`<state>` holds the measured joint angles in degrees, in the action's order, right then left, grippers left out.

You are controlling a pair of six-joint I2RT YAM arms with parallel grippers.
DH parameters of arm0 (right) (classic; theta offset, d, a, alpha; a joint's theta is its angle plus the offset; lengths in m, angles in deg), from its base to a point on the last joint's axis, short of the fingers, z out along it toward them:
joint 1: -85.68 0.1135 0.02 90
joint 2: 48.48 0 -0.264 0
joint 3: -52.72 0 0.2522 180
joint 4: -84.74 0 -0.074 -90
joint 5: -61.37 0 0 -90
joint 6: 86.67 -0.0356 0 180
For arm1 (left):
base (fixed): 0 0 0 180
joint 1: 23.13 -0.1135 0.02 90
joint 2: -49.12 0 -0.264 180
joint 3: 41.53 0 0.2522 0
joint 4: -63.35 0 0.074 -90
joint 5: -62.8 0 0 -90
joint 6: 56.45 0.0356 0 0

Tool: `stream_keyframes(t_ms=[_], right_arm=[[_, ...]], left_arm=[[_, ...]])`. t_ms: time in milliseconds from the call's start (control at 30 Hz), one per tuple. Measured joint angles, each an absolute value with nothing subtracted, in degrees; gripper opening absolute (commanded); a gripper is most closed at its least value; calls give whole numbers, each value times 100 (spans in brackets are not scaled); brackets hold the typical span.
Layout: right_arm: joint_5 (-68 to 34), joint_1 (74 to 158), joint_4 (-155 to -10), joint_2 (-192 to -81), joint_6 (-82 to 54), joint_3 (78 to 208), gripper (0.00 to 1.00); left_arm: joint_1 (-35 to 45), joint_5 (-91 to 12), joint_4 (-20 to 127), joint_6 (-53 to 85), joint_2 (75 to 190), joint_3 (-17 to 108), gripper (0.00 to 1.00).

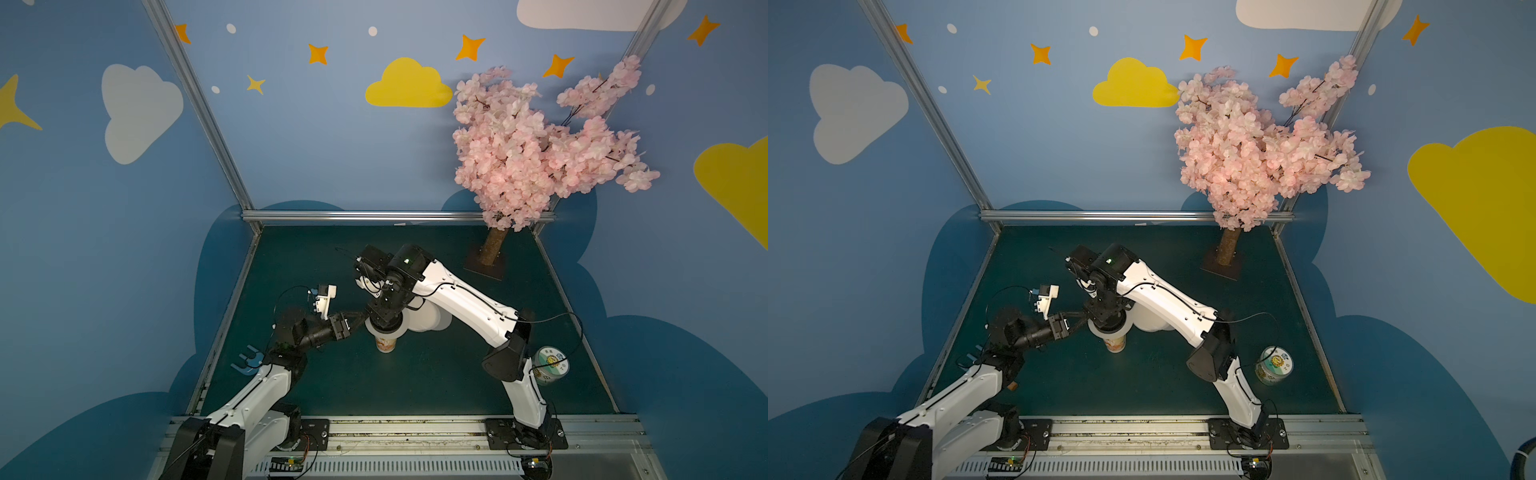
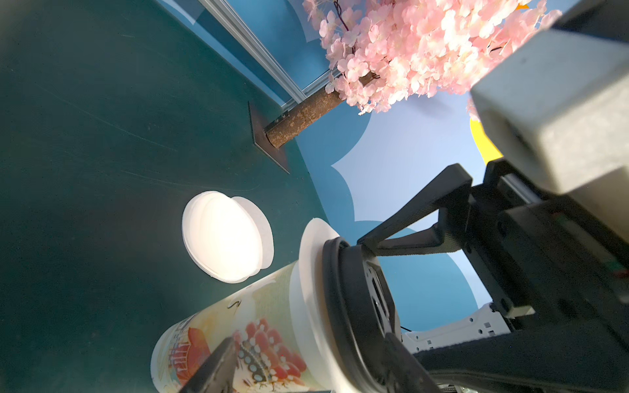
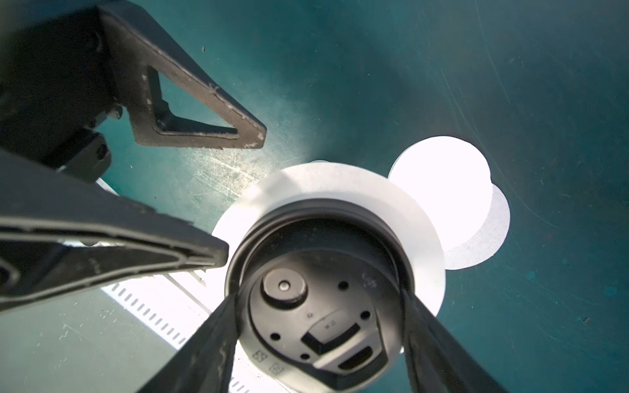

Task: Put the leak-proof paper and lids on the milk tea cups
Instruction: Secure the cup lid on the cup.

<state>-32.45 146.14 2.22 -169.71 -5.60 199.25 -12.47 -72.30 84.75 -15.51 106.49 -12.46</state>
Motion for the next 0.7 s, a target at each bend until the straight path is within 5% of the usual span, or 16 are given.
stream_keyframes(t_ms=[700], right_arm=[[-3195, 14588, 242, -17043, -558, 19936, 65]], left_arm=[[-1068, -7259, 8416, -1450, 11121, -1052, 80]])
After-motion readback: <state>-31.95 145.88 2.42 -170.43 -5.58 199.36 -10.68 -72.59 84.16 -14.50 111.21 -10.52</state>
